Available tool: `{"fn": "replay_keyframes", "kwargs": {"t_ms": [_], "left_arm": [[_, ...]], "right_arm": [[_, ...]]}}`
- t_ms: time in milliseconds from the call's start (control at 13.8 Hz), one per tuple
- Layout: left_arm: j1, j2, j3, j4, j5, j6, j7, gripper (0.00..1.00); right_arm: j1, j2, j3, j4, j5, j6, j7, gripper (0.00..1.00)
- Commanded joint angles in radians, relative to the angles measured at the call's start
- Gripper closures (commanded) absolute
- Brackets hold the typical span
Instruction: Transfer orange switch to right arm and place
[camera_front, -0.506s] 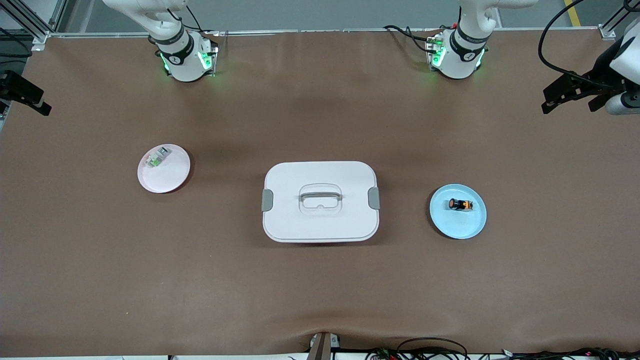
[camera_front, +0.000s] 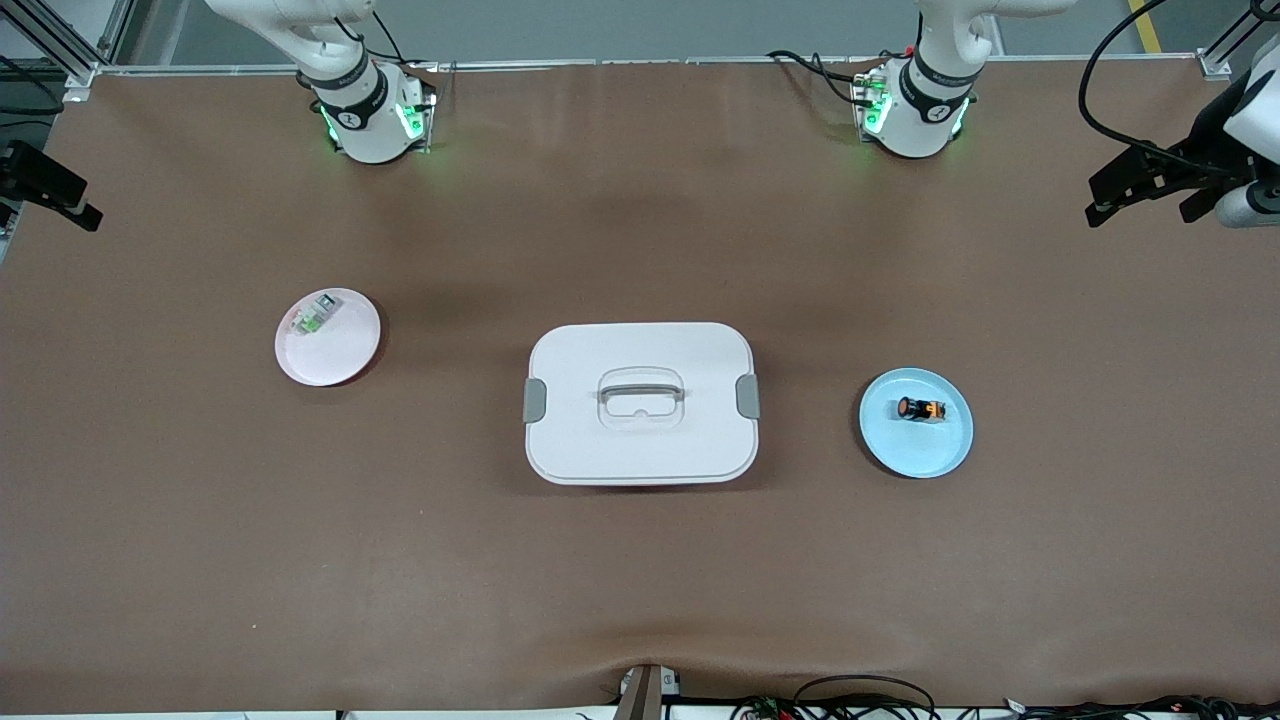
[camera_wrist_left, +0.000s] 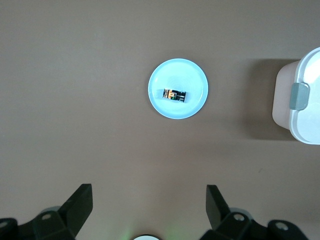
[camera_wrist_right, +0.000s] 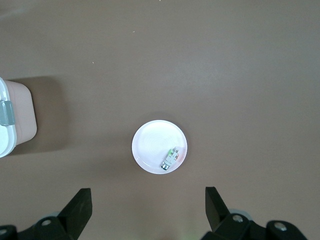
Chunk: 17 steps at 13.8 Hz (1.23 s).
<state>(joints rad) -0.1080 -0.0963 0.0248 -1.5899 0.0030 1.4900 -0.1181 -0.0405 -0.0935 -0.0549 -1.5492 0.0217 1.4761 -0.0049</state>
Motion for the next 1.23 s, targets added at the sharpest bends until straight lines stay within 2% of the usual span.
{"fn": "replay_keyframes", "kwargs": {"t_ms": [0, 217, 361, 651, 867, 1157], "left_arm": [[0.005, 0.023, 0.003, 0.019, -0.005, -0.019, 0.021, 0.00], [0.001, 0.047, 0.003, -0.039, -0.005, 0.010, 0.018, 0.00], [0.002, 0.044, 0.003, -0.120, -0.005, 0.099, 0.018, 0.00], [0.016, 0.040, 0.001, -0.330, -0.003, 0.359, 0.018, 0.00], [0.017, 0.088, 0.001, -0.462, -0.003, 0.586, 0.026, 0.00], [0.008, 0.239, -0.008, -0.479, -0.005, 0.737, 0.029, 0.00]], "right_arm": [[-0.024, 0.009, 0.009, 0.015, -0.003, -0.002, 0.000, 0.00], [-0.024, 0.012, 0.007, 0.015, -0.003, 0.000, 0.000, 0.00], [-0.024, 0.012, 0.009, 0.015, -0.002, 0.000, 0.000, 0.00], [-0.024, 0.014, 0.009, 0.015, 0.004, 0.001, 0.002, 0.00], [-0.024, 0.014, 0.009, 0.015, 0.007, 0.000, 0.002, 0.00], [-0.021, 0.014, 0.009, 0.015, 0.007, -0.002, 0.002, 0.00]]}}
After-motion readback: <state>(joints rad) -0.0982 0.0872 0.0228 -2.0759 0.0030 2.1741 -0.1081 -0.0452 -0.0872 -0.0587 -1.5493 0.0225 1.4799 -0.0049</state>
